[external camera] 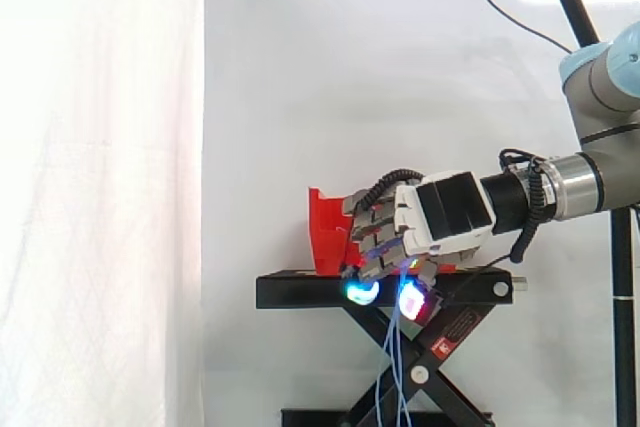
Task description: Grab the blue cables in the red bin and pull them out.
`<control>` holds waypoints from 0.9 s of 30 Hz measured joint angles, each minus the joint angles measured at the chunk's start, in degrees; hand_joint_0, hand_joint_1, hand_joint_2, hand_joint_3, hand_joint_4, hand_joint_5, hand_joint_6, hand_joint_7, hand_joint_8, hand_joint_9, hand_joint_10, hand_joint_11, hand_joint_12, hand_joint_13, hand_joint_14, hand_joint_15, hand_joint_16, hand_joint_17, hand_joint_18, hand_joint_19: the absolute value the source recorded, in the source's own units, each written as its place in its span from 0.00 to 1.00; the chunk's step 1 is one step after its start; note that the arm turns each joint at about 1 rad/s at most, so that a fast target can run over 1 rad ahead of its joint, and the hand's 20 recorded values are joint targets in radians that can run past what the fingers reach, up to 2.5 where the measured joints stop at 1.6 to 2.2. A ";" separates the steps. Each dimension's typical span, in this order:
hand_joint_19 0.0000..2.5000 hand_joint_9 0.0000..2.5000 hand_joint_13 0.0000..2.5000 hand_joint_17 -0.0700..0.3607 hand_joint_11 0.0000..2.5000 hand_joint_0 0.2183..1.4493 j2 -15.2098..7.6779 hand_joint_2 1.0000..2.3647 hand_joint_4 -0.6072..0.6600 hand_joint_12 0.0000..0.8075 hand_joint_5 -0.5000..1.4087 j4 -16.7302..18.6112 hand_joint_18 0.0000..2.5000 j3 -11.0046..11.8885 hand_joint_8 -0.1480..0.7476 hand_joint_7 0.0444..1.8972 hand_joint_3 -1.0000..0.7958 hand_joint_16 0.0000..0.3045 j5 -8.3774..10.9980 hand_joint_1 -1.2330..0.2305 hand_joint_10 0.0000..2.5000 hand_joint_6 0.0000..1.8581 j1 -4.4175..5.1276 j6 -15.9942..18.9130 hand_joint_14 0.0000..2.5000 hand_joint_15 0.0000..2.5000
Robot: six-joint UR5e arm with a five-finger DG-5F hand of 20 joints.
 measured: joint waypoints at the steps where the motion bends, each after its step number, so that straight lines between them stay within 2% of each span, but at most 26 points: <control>1: 0.19 0.33 0.26 0.38 0.41 0.48 0.00 0.00 0.59 0.41 0.63 0.00 0.19 0.00 0.42 0.29 0.00 0.14 0.00 0.29 0.01 0.01 -0.01 0.00 0.01 0.21; 20: 0.19 0.33 0.27 0.38 0.40 0.48 0.38 0.00 0.60 0.41 0.63 -0.42 0.19 -0.01 0.42 0.29 0.00 0.14 -1.04 0.27 0.01 0.01 -0.59 0.04 0.01 0.22; 27: 0.19 0.33 0.27 0.38 0.41 0.49 0.42 0.00 0.59 0.41 0.65 -0.44 0.19 0.00 0.42 0.32 0.00 0.14 -1.06 0.27 0.01 0.01 -0.62 0.00 0.01 0.22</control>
